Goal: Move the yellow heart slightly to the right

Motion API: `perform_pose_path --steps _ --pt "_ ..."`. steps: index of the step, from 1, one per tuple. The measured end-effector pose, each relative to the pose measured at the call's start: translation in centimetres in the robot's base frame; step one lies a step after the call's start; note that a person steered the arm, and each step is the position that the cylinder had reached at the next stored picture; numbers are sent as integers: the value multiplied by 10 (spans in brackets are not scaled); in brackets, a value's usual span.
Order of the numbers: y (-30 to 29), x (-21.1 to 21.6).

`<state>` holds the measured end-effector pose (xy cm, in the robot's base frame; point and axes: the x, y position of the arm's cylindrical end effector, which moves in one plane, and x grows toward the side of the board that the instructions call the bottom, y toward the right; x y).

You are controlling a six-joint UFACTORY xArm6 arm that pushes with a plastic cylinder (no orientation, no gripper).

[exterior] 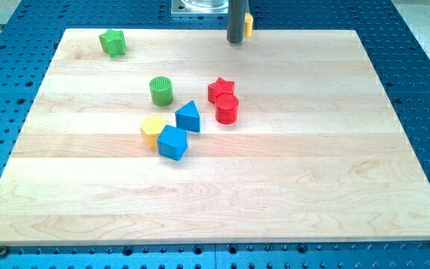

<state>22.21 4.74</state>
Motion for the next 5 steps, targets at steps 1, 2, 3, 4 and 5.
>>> perform_pose_path --steps 1,2,3,4,5 --pt "56 0" --pt "81 -27" --pt "78 -30" --pt "56 -31" --pt "28 -30"
